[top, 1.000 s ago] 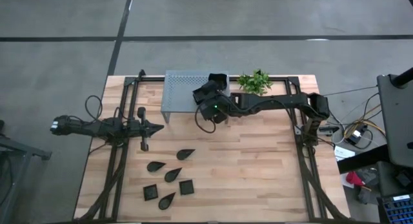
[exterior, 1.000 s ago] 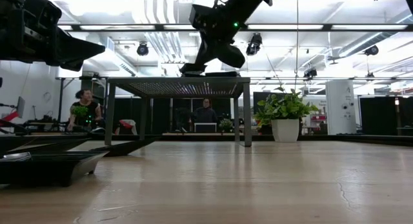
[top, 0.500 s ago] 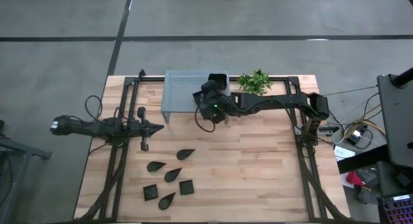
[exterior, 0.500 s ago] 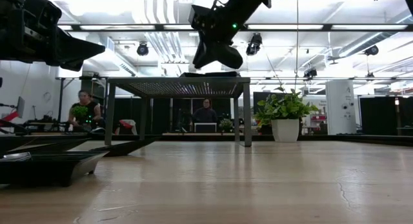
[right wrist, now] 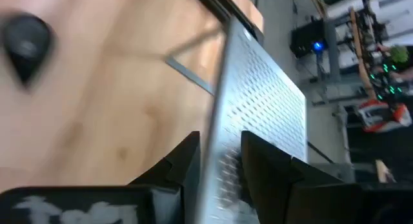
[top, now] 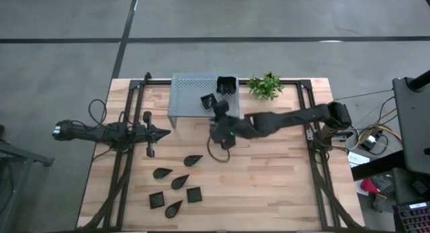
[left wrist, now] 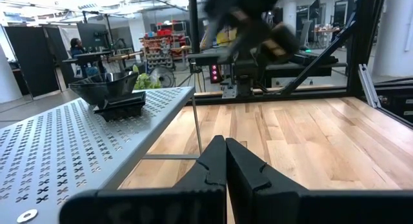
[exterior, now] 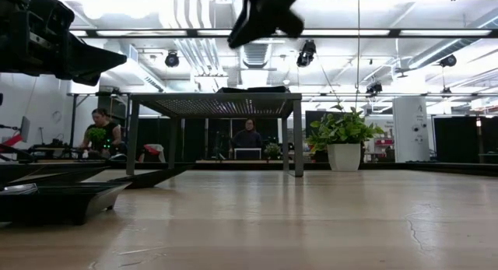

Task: Pick & Place Mini shaped plates
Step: Stack the black square plate on top of the black square plates on the shelf

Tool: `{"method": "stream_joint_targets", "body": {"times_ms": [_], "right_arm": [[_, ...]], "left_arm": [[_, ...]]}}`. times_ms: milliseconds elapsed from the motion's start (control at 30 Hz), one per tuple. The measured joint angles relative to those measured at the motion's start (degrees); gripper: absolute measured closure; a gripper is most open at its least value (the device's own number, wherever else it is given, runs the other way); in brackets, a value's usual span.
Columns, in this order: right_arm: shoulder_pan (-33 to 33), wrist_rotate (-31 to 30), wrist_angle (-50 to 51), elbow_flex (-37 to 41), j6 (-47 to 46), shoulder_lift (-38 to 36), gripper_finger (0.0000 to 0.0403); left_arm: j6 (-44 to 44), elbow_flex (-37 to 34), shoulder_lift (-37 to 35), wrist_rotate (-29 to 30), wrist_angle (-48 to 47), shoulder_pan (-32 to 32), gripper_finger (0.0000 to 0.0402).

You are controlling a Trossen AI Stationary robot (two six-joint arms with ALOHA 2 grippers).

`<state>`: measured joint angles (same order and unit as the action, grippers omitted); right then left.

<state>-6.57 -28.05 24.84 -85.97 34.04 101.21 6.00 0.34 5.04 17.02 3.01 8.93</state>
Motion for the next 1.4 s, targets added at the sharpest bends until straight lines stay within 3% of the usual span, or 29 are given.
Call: {"method": "stream_joint_targets", "body": {"times_ms": [500, 667, 1033, 1400], "right_arm": [[-14.0, -3.7, 2.3, 0.0, -8.4, 0.0, 0.0327], [-15.7, -5.2, 3.9, 0.0, -10.9, -0.1, 0.0330], [-18.1, -5.1, 13.6, 0.1, -28.6, -0.4, 0.0333], [-22.1, -5.1, 14.0, 0.3, -32.5, -0.4, 0.0338]], "left_arm": [[0.0, 0.0, 0.0, 0.0, 0.0, 0.0, 0.0401], [0.0, 0.0, 0.0, 0.0, 0.0, 0.0, 0.0401], [0.0, 0.0, 0.0, 0.0, 0.0, 0.0, 0.0401], [0.0, 0.0, 0.0, 0.0, 0.0, 0.0, 0.0401]]}}
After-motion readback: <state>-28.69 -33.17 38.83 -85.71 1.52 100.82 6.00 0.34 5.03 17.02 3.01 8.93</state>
